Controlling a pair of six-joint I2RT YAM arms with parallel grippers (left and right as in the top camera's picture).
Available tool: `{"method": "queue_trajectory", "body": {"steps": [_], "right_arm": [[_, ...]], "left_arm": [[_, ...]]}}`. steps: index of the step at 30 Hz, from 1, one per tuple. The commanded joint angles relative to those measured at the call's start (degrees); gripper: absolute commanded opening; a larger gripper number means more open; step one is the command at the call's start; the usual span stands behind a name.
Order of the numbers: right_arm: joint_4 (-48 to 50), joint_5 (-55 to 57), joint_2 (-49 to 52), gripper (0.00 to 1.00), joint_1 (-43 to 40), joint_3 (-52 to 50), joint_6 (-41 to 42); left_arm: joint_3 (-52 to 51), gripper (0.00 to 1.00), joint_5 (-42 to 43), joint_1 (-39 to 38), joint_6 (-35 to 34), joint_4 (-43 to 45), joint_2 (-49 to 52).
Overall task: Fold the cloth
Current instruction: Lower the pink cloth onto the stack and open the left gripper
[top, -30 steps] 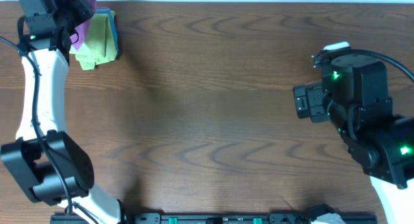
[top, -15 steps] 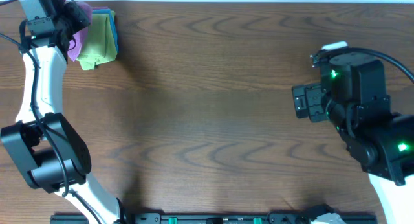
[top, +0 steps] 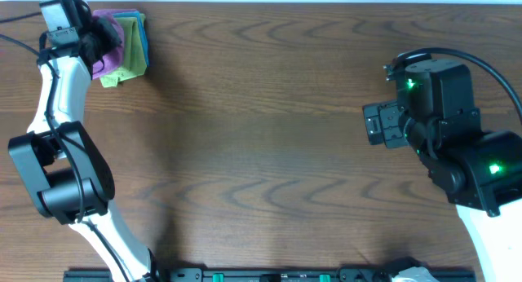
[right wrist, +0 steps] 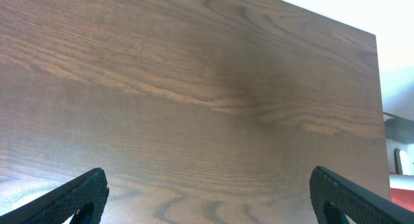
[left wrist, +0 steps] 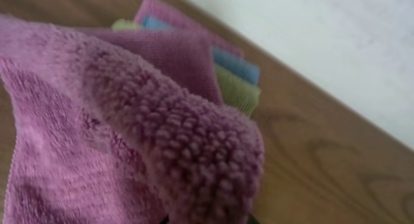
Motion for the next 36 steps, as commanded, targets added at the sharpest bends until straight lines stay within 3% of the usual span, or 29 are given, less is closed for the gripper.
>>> {"method": "queue_trajectory", "body": {"steps": [1,5,7,11,12,23,36], "right_arm": [[0.5,0.1,-0.1,0.99,-0.5,0.0,-0.6],[1.9,-0.8,-0.1,0.99,-0.5,0.0,-0.6],[2.6,-1.9,-0.1,0.99,-0.5,0.0,-0.6],[3.5,-2.9,-0.1,0.99,-0.5,0.0,-0.6],[3.5,-2.9,-0.1,0.99,-0.5,0.0,-0.6],[3.5,-5.0,-0.1,0.99,-0.5,0.0,-0.1],[4.0,-7.4,-0.1,0.99,-0.5,0.0,-0.1]], "left_arm": [[0.8,0.05,-0.2,0.1,0.8,-2.1,0.7],[0.8,0.13,-0.2,0.1,0.7,-4.8,0.7],[0.8,0.34,-0.1,0.1,0.6,-5.9,0.7],[0.8,0.89,0.3,0.1,0.6,-7.9,0.7],[0.8,0.95,0.3,0.1,0.6,-8.3,0.7],[0.8,0.96,3.3,0.1,0.6,-15.7,-1.5],[0.8,0.95,6.8,0.1,0.6,-27.0,-11.4]]}}
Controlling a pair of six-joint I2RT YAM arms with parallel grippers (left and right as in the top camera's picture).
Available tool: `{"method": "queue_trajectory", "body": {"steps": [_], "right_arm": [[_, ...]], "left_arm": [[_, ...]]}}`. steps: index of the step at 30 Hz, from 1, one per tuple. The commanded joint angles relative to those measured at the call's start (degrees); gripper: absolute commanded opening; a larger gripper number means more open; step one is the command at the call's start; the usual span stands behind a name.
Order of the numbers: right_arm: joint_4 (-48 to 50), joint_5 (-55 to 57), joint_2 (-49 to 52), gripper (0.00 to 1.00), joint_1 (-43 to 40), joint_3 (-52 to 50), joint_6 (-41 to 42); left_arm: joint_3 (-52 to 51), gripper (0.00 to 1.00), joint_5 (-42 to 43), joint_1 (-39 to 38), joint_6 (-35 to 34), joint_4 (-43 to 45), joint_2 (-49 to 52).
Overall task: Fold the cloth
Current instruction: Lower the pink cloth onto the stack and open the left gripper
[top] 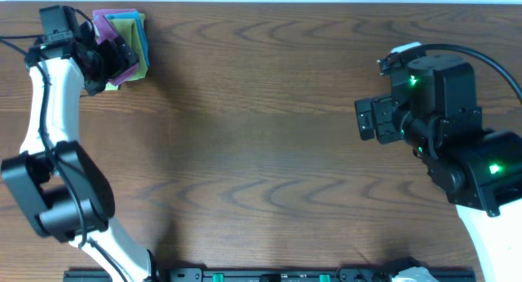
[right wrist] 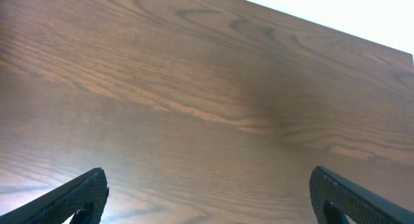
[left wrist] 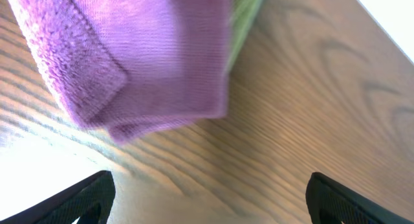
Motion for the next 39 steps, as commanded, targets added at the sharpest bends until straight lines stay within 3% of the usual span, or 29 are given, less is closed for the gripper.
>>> {"method": "queue_trajectory", "body": {"steps": [1,11,15,39], "right_arm": [[0.1,-1.0,-0.1,0.99,-0.5,0.0,-0.1],[1.1,-1.9,-0.1,0.99,-0.5,0.0,0.0],[2.3,-0.3,0.0,0.99,-0.5,0.0,0.0],[2.2,-0.3,0.0,0.99,-0.5,0.0,-0.2]], "left_arm": [[0.8,0.95,3.3,0.1,0.6,-2.1,-4.5],[0.8,0.95,3.2,0.1,2.1,-5.2,-12.5],[0.8,0.95,6.6,0.1,1.2,-6.0,-12.8],[0.8,0.96,6.4,0.1,0.6,-6.9,-12.8]]}}
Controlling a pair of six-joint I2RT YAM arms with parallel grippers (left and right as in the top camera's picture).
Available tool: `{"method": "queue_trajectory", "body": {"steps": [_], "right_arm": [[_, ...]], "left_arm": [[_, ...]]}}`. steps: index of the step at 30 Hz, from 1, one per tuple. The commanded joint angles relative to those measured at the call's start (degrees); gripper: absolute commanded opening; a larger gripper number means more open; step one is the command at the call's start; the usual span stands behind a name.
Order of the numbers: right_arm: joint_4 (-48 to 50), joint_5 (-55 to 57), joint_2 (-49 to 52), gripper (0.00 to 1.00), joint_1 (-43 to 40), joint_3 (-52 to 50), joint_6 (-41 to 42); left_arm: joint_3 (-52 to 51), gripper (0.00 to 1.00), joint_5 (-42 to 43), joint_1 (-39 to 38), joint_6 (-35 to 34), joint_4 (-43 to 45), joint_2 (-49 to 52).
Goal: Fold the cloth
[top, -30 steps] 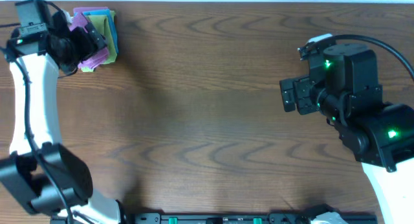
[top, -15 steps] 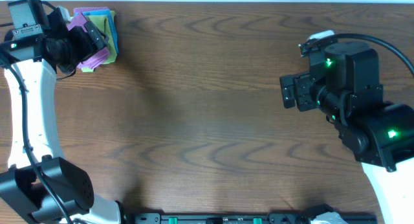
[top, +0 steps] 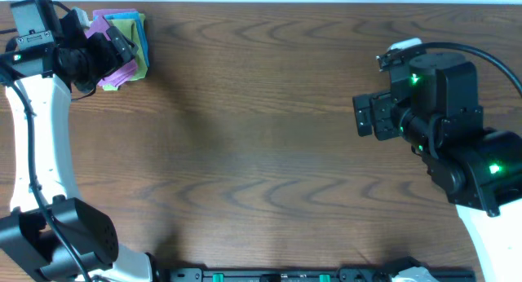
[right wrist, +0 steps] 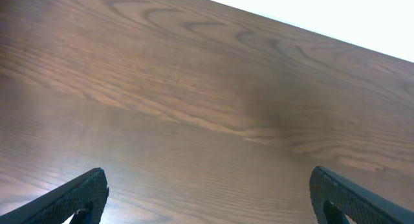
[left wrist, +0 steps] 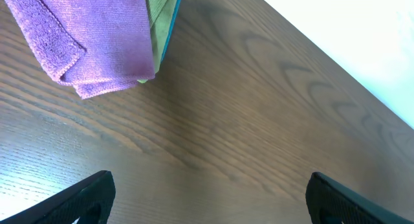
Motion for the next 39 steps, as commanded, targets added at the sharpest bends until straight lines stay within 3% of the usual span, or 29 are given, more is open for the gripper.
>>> {"method": "queue_trajectory", "body": {"steps": [1,8,15,18,23,28,39], "right_arm": [[0.1,0.7,0.0,0.99,-0.5,0.0,-0.2],[0.1,0.7,0.0,0.99,-0.5,0.0,-0.2],[0.1,0.7,0.0,0.99,-0.5,0.0,-0.2],[0.1,0.7,0.0,0.99,-0.5,0.0,-0.2],[0.1,0.7,0.0,0.99,-0.5,0.0,-0.2],[0.1,0.7,0.0,0.99,-0.5,0.0,-0.2],[0.1,0.7,0.0,0.99,-0.5,0.0,-0.2]], "left_arm": [[0.8,0.95,-0.1,0.1,-0.2,-0.5,-0.4],[0.8,0.95,-12.5,0.8,2.3,0.5,-0.5],[0.8,0.96,-11.5,1.2,24.9,6.5,-6.2],[0.8,0.96,-11.5,1.2,28.7,5.8,-12.2],[0.7,0.95,-12.8,-0.6,34.8,-2.9,-21.8],[-1.5,0.95,-17.0,-2.8,34.9,-9.2,-29.6],[-25.4,0.95,-16.5,-5.3,29.1,-1.5,-54.2]]}}
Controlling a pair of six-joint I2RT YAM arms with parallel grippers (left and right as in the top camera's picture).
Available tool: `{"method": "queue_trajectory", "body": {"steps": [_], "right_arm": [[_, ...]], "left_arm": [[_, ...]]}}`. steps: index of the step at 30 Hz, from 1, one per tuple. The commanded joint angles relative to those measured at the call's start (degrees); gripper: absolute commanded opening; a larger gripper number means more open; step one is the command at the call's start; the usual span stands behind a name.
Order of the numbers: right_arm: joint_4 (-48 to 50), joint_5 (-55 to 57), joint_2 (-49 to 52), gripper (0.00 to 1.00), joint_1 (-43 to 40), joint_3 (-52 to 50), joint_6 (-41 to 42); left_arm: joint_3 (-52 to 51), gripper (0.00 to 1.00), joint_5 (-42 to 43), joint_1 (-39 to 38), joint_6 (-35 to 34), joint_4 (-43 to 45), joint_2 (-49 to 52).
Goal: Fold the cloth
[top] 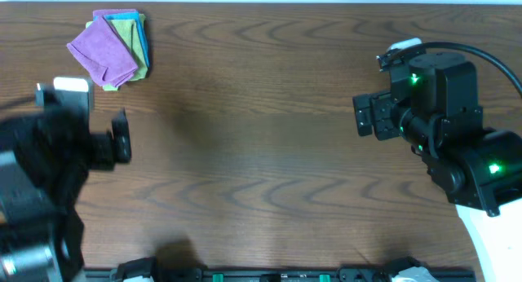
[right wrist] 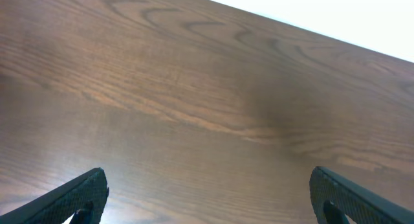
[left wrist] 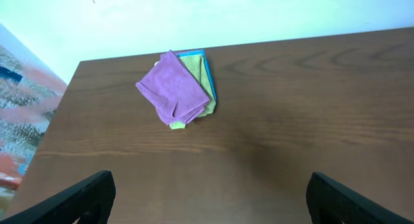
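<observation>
A folded purple cloth [top: 101, 58] lies on top of a small stack of folded green and blue cloths [top: 139, 39] at the table's far left corner; the left wrist view shows the purple cloth [left wrist: 173, 89] too. My left gripper [top: 121, 141] hangs open, well back from the stack and nearer the front, nothing between its fingers [left wrist: 77, 197]. My right gripper [top: 364, 119] is open over bare wood at the right, its fingertips [right wrist: 76, 197] wide apart.
The brown wooden table [top: 269, 152] fills the overhead view. Its far edge meets a pale wall [left wrist: 194, 17]. A dark rail [top: 269, 275] runs along the near edge. The right arm's body [top: 457, 152] stands over the right side.
My left arm has pulled far back from the cloth stack toward the front of the table, and its camera now sees the whole stack from a distance. The right arm has not moved.
At first my left gripper was on the purple cloth at the stack. Then it was open just off the cloth, which lay folded on the pile. It stood further off after that, and now sits well away. The right gripper stayed open throughout, shifting slightly.
</observation>
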Motion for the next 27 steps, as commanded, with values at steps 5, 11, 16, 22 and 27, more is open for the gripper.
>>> {"method": "queue_trajectory", "body": {"steps": [5,11,16,22,27], "right_arm": [[0.1,0.5,0.0,0.99,-0.5,0.0,-0.2],[0.1,0.5,0.0,0.99,-0.5,0.0,-0.2],[0.1,0.5,0.0,0.99,-0.5,0.0,-0.2],[0.1,0.5,0.0,0.99,-0.5,0.0,-0.2],[0.1,0.5,0.0,0.99,-0.5,0.0,-0.2]], "left_arm": [[-17.2,0.95,0.0,-1.3,-4.3,6.5,-15.1],[-35.7,0.95,1.3,-2.0,-7.1,18.6,-27.5],[-46.1,0.95,0.2,-2.0,-8.7,25.6,-32.4],[-54.6,0.95,-0.6,-2.0,-12.2,30.2,-37.1],[-58.8,0.95,-0.7,-2.5,-13.8,30.6,-40.6]]}}
